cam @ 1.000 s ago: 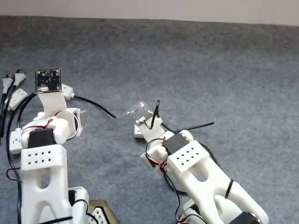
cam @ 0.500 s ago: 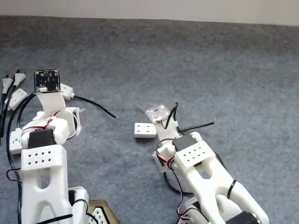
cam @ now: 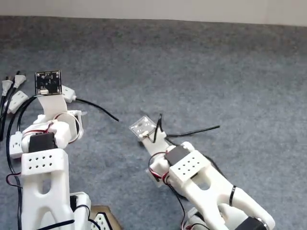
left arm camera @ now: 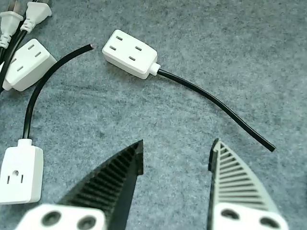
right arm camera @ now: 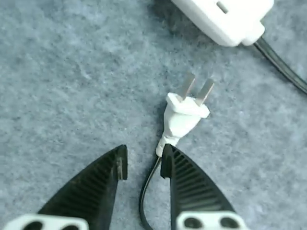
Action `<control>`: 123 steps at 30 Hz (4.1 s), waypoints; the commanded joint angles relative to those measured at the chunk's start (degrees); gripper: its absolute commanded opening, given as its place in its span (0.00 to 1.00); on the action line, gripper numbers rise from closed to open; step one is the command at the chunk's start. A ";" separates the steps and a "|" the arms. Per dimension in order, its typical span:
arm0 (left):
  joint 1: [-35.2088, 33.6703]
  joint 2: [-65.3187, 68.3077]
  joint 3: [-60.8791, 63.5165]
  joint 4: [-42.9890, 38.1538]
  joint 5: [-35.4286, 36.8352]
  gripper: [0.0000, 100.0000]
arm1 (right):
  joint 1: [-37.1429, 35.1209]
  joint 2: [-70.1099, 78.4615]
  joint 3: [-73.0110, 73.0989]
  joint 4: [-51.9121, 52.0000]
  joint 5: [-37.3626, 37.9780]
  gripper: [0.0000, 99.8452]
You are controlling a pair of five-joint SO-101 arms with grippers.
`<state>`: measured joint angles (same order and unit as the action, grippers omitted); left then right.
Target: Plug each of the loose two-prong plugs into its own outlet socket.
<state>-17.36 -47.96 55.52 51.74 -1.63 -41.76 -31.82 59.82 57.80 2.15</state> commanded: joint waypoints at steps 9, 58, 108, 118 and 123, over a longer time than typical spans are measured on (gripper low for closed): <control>-0.04 0.04 -0.04 -1.49 0.44 0.24 | 5.93 -0.75 7.78 -13.93 0.79 0.24; 1.36 0.04 0.13 -1.05 0.35 0.24 | 2.24 -0.04 6.64 -20.35 -2.81 0.11; 7.60 1.36 -14.81 28.57 -5.63 0.24 | 11.56 -0.75 -25.98 5.41 32.44 0.01; 5.67 33.80 -33.54 33.67 -7.65 0.24 | 3.47 -0.84 -17.10 -10.77 25.05 0.01; 5.58 34.68 -40.57 35.25 -7.65 0.24 | 2.33 -5.14 -9.80 -15.52 23.65 0.01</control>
<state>-11.21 -12.88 19.91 86.29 -8.75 -38.07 -32.18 47.60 45.49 27.30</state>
